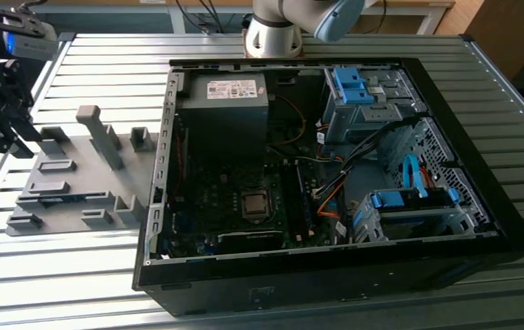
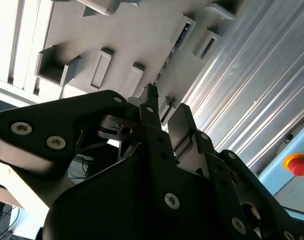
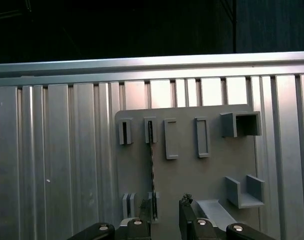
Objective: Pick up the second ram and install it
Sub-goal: 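Pick up the second ram and move it above second insertion slot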
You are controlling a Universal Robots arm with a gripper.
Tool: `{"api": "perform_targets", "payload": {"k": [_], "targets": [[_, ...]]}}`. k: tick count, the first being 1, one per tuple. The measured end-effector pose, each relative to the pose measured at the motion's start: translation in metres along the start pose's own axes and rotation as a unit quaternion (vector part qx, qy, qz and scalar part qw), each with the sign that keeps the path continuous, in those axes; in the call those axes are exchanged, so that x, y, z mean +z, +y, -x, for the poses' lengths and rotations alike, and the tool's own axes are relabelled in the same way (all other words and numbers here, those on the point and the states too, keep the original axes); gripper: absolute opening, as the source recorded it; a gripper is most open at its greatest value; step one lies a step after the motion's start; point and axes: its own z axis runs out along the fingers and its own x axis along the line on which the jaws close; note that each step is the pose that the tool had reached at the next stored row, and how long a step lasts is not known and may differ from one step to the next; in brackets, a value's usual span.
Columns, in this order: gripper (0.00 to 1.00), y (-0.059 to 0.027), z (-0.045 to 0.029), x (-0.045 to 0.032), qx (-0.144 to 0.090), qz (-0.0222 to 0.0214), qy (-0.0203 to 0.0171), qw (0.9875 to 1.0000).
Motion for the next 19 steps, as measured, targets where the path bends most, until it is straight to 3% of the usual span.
{"api": "perform_targets", "payload": {"k": [14,19], "targets": [[0.36,0.0,-0.0001,0.0014,0.0,0.0,0.0,1.0],[0.43,0.0,-0.0001,0.002,0.0,0.0,0.0,1.0]]}}
